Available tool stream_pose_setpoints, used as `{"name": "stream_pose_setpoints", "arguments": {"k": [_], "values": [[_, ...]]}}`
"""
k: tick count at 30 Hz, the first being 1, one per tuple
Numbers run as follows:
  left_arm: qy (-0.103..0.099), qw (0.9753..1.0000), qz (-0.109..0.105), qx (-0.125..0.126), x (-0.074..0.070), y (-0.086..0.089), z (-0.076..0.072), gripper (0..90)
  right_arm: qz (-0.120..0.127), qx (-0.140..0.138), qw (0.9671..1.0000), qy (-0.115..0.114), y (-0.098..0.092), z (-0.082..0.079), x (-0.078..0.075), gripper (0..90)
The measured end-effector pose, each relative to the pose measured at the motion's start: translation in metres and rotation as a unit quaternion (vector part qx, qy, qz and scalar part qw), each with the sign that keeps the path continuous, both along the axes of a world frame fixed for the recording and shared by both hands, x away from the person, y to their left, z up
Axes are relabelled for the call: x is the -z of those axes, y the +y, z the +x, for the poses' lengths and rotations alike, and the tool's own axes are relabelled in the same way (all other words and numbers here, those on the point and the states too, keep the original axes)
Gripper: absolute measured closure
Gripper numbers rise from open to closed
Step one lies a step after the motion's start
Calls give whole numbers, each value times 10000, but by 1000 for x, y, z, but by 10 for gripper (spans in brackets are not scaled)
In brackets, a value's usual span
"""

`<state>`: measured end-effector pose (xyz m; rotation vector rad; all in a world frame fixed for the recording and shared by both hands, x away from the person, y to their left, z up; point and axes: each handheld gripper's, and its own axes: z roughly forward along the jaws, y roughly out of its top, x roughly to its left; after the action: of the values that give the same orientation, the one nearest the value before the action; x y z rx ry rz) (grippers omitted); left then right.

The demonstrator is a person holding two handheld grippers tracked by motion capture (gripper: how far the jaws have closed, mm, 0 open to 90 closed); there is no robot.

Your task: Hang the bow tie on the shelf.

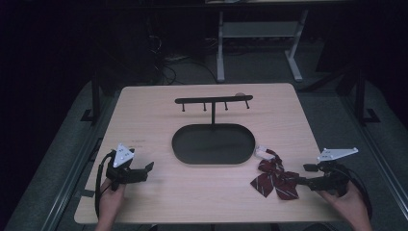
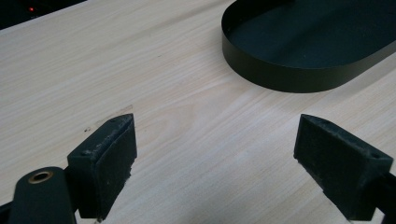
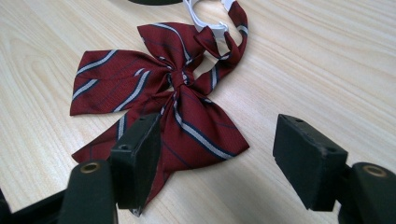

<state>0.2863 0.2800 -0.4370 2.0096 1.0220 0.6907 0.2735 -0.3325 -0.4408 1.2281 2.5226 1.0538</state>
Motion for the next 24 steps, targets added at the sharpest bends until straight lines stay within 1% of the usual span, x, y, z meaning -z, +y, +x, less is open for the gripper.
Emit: {"name": "stream_pose_setpoints", "arguments": {"k": [3, 4, 6, 9, 10, 12, 15, 16, 17, 18, 21, 22, 24], "values": [[0, 10000, 0, 11, 0, 0, 0, 131, -45, -27, 10000, -59, 1, 0, -1, 322], [15, 10000, -33, 9, 1, 1, 0, 131, -62, -51, 9999, -100, 3, 0, -3, 323], [24, 10000, -48, 5, 1, 1, 0, 131, -64, -52, 9999, -108, 4, 0, -4, 323], [37, 10000, -47, 2, 2, 2, 0, 131, -115, -89, 9998, -117, 10, 1, -9, 325], [47, 10000, -37, 12, 2, 3, 0, 131, -196, -140, 9996, -156, 14, 3, -12, 330], [7, 10000, -76, -11, 1, 3, -1, 131, -236, -196, 9994, -171, 18, 5, -17, 332], [36, 10000, -62, -2, 1, 3, 0, 131, -270, -242, 9991, -210, 21, 7, -21, 336], [24, 10000, -45, -2, 1, 3, 0, 131, -312, -314, 9987, -243, 24, 10, -25, 341], [25, 10000, -44, -3, 2, 3, 0, 131, -302, -330, 9987, -261, 26, 11, -27, 344], [32, 10000, -43, -9, 1, 3, 0, 131, -318, -335, 9987, -230, 27, 13, -29, 346], [36, 10000, -47, -15, 2, 3, 0, 131, -370, -378, 9983, -242, 31, 19, -32, 355], [33, 10000, -40, -6, 1, 2, 0, 131, -339, -398, 9983, -240, 33, 21, -33, 357], [20, 10000, -53, -11, 1, 2, -1, 131, -392, -436, 9980, -222, 37, 25, -35, 360]]}}
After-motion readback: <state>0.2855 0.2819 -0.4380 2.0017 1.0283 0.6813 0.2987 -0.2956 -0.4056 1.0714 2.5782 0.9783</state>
